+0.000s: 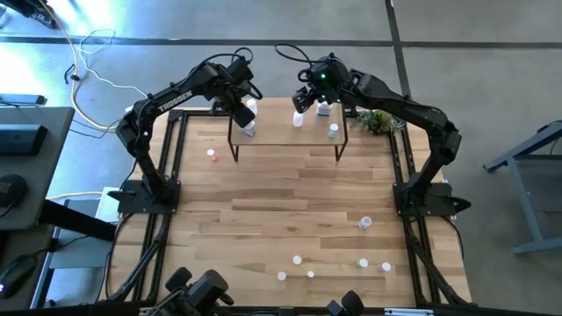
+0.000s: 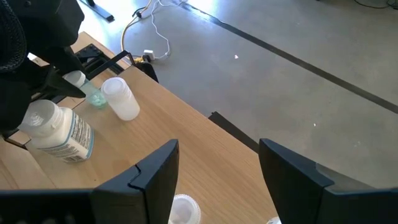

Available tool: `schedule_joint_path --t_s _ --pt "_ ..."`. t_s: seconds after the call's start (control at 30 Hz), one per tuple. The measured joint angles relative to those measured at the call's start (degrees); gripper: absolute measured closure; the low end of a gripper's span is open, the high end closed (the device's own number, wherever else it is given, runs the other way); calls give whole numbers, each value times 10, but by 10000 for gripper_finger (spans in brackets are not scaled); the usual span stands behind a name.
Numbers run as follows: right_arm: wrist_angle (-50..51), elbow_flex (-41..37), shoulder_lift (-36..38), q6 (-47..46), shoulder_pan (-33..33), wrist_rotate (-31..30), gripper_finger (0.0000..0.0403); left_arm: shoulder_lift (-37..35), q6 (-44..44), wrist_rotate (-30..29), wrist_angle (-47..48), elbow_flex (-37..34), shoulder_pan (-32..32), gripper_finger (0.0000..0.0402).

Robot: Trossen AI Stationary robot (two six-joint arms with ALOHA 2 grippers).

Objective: Pick and place medicine bottles onto shelf by color
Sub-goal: Put the left green transparent pill bottle on the shelf, then put the small white pill bottle on the shelf

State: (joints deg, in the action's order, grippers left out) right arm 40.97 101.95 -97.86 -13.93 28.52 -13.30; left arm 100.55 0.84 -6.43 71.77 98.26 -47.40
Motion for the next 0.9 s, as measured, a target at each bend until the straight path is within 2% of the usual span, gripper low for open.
schedule_joint_path --t_s 0.43,0.7,0.9 --pt "1 0 0 0 0 0 190 0 -1 -3 -5 0 0 216" --pt "2 0 0 -5 0 1 190 -5 -17 -13 -3 5 0 215" --pt "8 0 0 -17 -1 34 190 -5 -28 -22 14 56 -3 215"
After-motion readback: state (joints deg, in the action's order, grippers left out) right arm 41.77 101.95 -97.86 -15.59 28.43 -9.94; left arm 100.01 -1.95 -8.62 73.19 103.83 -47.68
